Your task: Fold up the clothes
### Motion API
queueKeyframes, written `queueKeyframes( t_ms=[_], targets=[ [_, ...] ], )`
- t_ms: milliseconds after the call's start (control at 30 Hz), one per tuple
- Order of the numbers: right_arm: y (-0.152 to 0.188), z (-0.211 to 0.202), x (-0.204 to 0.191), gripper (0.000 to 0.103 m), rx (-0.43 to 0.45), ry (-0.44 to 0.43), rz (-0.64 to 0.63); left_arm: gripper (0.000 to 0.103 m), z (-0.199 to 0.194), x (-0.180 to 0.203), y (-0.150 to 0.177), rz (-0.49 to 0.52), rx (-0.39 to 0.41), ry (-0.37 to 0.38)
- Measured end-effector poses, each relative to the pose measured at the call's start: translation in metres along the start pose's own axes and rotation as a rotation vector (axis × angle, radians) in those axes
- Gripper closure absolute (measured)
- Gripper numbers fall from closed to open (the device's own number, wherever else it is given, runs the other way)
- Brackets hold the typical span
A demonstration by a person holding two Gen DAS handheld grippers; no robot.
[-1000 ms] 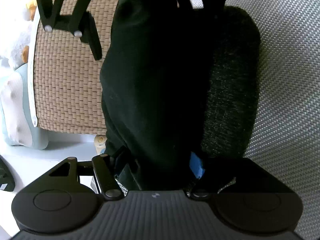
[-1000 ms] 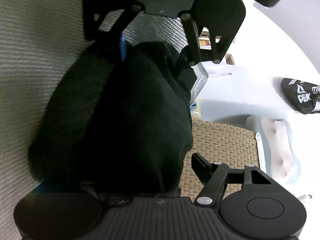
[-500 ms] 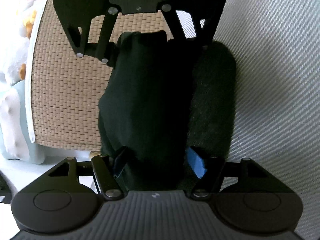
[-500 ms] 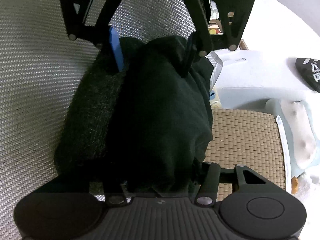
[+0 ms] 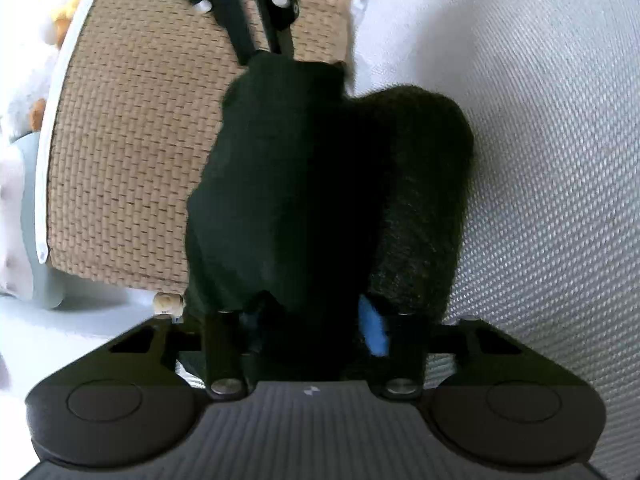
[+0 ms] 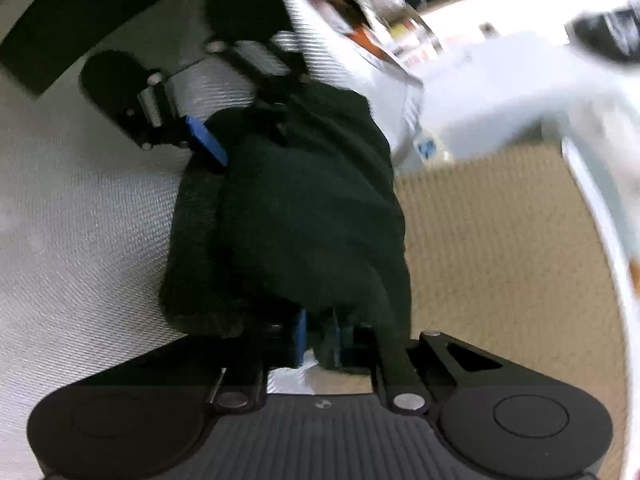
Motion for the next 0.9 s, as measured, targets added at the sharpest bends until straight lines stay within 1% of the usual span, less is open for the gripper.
queueKeyframes(
  t_ms=[33, 100, 233, 300, 367, 433, 467, 500, 533, 567, 600, 633, 700, 733, 800, 833, 900],
  targets=[
    [-0.003, 0.001, 0.010, 0.098, -0.009, 0.011, 0.011, 0.061, -0.006, 0.001, 0.002, 0.003, -0.003, 0.004],
    [-0.009, 0.003, 0.031, 0.098, -0.028, 0.037, 0.030, 0.063, -0.019, 0.007, 0.005, 0.013, -0.006, 0.005],
    [-0.012, 0.004, 0.054, 0.098, -0.005, 0.051, 0.223, 0.063, -0.047, 0.019, 0.012, 0.009, -0.005, 0.009],
    [-0.028, 0.021, 0.067, 0.098, 0.010, 0.072, 0.307, 0.067, -0.062, 0.023, 0.014, -0.007, -0.007, 0.015],
    [-0.044, 0.038, 0.079, 0.098, 0.025, 0.095, 0.390, 0.070, -0.057, 0.015, 0.013, -0.008, 0.003, 0.017],
    [-0.047, 0.055, 0.076, 0.098, 0.034, 0.086, 0.440, 0.071, -0.072, 0.014, 0.017, -0.025, 0.023, 0.010],
    [-0.048, 0.066, 0.070, 0.098, 0.017, 0.074, 0.437, 0.071, -0.083, 0.014, 0.021, -0.039, 0.041, 0.005],
    [-0.050, 0.076, 0.063, 0.098, -0.001, 0.062, 0.433, 0.074, -0.095, 0.013, 0.025, -0.054, 0.062, -0.001],
    [-0.047, 0.085, 0.052, 0.100, -0.023, 0.026, 0.423, 0.078, -0.102, 0.012, 0.029, -0.067, 0.083, 0.002],
    [-0.044, 0.090, 0.041, 0.100, -0.027, 0.028, 0.399, 0.087, -0.112, 0.013, 0.033, -0.080, 0.109, 0.009],
    [-0.040, 0.093, 0.029, 0.100, -0.027, 0.046, 0.357, 0.088, -0.123, 0.013, 0.036, -0.092, 0.138, 0.011],
    [-0.038, 0.093, 0.023, 0.100, -0.023, 0.060, 0.346, 0.088, -0.132, 0.013, 0.040, -0.104, 0.168, 0.010],
    [-0.036, 0.094, 0.024, 0.100, -0.012, 0.051, 0.366, 0.086, -0.153, 0.014, 0.043, -0.129, 0.212, 0.015],
    [-0.036, 0.095, 0.024, 0.100, -0.007, 0.046, 0.377, 0.086, -0.160, 0.015, 0.044, -0.139, 0.216, 0.003],
    [-0.034, 0.096, 0.025, 0.100, 0.004, 0.037, 0.399, 0.085, -0.153, 0.011, 0.044, -0.183, 0.189, -0.023],
    [-0.033, 0.097, 0.025, 0.100, 0.009, 0.032, 0.409, 0.085, -0.150, 0.007, 0.046, -0.223, 0.165, -0.027],
    [-0.032, 0.094, 0.025, 0.100, 0.013, 0.031, 0.422, 0.085, -0.138, -0.008, 0.054, -0.355, 0.109, -0.032]
  ],
)
Point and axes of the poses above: each gripper's, at about its wrist camera, not at the fingertips, and z roughly the way its jaws point, x to its right, y to its underside, the point moved 2 cm from there along z, roughly the way its jaws point, and after that the axes turned 3 degrees about z, right-handed, at the moved point
